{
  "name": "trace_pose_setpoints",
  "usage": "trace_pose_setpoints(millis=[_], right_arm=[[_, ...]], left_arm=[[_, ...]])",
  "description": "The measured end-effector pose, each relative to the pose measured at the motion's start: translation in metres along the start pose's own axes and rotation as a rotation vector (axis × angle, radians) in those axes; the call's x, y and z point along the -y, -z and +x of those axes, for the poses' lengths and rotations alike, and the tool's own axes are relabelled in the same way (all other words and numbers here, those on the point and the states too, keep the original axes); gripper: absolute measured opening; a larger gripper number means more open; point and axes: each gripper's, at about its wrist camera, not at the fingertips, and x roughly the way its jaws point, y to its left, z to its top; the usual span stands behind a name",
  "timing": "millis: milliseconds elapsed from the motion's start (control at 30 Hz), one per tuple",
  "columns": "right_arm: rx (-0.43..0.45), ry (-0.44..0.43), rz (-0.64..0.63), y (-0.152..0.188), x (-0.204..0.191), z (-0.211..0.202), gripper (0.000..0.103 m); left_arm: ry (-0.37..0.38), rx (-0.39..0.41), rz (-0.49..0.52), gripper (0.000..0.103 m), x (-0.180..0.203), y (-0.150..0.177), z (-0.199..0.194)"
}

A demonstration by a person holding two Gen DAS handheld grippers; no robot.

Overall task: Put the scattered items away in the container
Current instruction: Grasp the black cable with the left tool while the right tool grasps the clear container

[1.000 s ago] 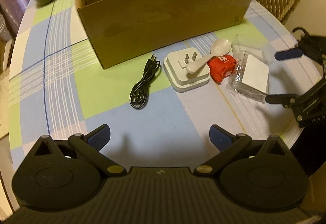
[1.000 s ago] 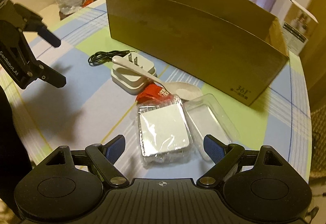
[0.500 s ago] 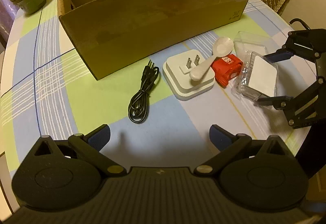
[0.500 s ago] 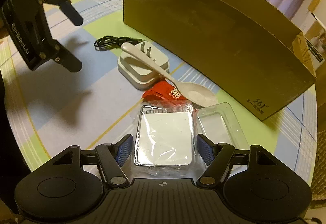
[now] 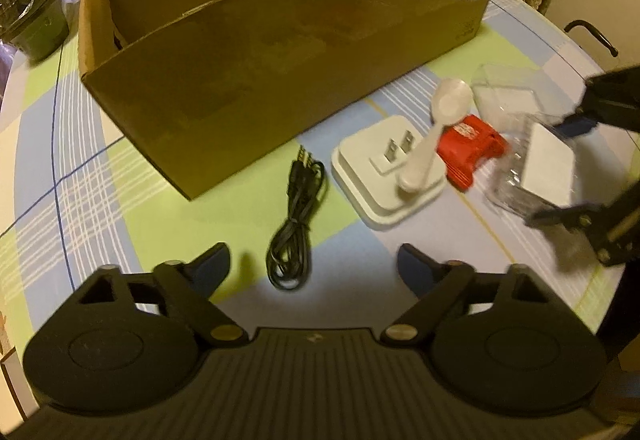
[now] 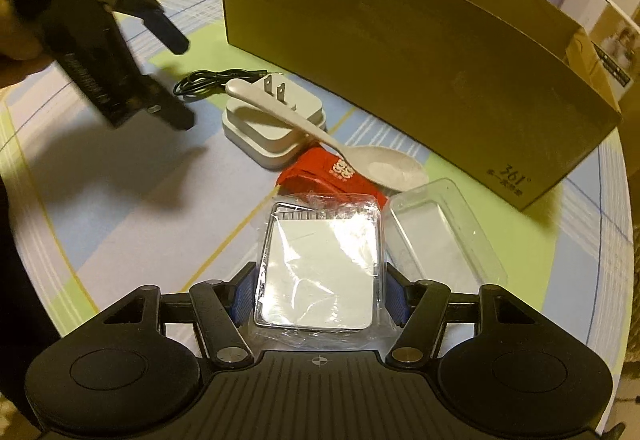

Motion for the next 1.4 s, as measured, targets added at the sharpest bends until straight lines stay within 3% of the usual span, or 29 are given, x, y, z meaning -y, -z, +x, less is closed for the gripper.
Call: trace_pose_setpoints(millis=[33,167,233,300,700,800,1067,1100,1167,1200,1400], right_arm=[[0.000,-0.002,0.010,0.000,0.000,-0.001,0.066],[-0.002,-0.001,0.026,0.003,-0.001,-0.003,0.066],[-0.002,0.000,0.030,0.004,-0.002,-0.004,0.066],[-0.005,-0.003,0.037,0.005,-0.001,-0.005,0.066],[-0.012,-0.021,0.075,0.015,0.001,-0.017,0.066],[-0.018,-0.020,0.083,0.018,0.002,-0.019,0.066],[-0.013,-0.011,0.069,0.022,0.001,-0.018,0.066],[-0.012,-0.011,0.068,0.022,0.001,-0.017,0.066],[-0.010,-0.009,0.066,0.021,0.001,-0.016,0.066],[-0.011,-0.007,0.060,0.021,0.000,-0.015,0.066],[-0.016,0.003,0.037,0.022,-0.004,-0.011,0.066]], left_arm=[[-0.002,-0.004,0.002,0.067,-0.001,-0.001,0.002],[-0.005,-0.010,0.009,0.053,-0.004,-0.007,0.009],[-0.005,-0.016,-0.001,0.033,-0.006,-0.007,0.013],[-0.014,-0.025,-0.008,0.020,-0.005,-0.006,0.012],[0.051,-0.113,-0.070,0.019,0.013,0.028,-0.017],[0.048,-0.117,-0.066,0.032,0.014,0.029,-0.018],[0.027,-0.156,-0.018,0.032,0.017,0.019,-0.003],[0.024,-0.162,-0.021,0.031,0.017,0.019,-0.003],[0.018,-0.173,-0.025,0.018,0.017,0.019,-0.004],[0.020,-0.177,-0.032,0.016,0.016,0.020,-0.006],[0.034,-0.170,-0.068,0.016,0.017,0.031,-0.011]])
